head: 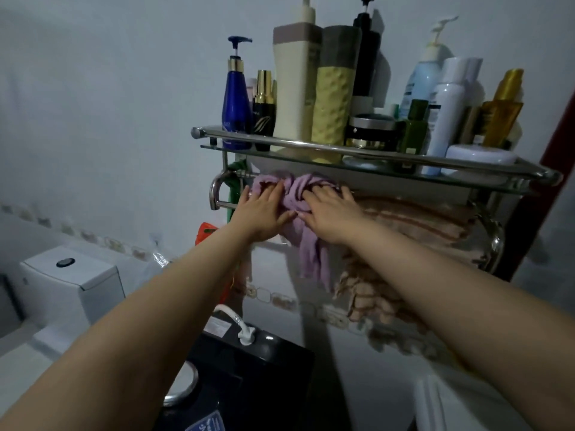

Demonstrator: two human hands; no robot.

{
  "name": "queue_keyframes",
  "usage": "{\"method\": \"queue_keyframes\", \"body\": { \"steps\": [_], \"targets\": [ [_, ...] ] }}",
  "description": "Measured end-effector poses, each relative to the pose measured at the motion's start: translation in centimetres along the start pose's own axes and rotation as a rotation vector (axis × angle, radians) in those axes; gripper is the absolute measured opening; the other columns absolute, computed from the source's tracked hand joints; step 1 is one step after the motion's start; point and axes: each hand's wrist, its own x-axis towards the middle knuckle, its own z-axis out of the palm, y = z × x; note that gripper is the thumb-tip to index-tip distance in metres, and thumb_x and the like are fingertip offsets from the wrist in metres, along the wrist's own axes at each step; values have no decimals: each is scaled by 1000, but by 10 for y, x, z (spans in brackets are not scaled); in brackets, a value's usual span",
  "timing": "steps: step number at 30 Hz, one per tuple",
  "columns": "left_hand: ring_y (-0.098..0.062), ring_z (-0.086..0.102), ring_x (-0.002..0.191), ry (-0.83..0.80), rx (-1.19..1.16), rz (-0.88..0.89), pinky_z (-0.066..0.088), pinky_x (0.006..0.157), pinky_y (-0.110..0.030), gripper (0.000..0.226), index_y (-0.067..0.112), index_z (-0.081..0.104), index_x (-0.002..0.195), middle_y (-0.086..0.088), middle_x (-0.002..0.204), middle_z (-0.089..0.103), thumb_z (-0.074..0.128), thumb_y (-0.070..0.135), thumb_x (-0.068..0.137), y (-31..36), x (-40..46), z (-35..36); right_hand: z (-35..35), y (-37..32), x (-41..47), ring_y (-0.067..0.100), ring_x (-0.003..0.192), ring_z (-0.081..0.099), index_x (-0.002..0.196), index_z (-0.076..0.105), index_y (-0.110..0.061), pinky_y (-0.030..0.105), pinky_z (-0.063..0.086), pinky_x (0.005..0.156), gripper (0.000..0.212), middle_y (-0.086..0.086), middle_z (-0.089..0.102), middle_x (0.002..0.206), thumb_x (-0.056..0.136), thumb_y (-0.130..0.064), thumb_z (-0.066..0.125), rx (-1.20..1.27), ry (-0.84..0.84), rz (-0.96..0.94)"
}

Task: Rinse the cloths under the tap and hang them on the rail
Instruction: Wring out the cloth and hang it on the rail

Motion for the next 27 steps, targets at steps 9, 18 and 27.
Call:
{"method": "queue_keyframes", "body": {
  "steps": [9, 18, 27],
  "targets": [
    [-34, 56, 110, 55, -328, -222, 46, 96, -47, 48, 15, 45, 131, -16, 126, 57, 48, 45, 94, -13, 70, -14, 6, 3, 56, 36, 135, 33, 142, 36, -16, 45, 28, 109, 50, 15, 31, 150, 100, -42, 32, 271, -51, 476],
    [-36, 39, 122, 308, -204, -359, 36, 96, -46, 43, 10, 56, 122, -19, 132, 47, 40, 40, 96, 4, 58, -3, 0, 1, 61, 35, 129, 39, 139, 40, -11, 43, 25, 108, 48, 18, 41, 142, 98, -36, 37, 211, 6, 653],
    [-28, 52, 103, 526, -750, -634, 46, 87, -42, 42, 9, 47, 113, -8, 110, 51, 57, 44, 91, 19, -24, 38, 5, -12, -5, 34, 121, 42, 132, 44, -14, 41, 36, 96, 57, 16, 46, 131, 89, -51, 51, 142, 317, 381]
  ]
}}
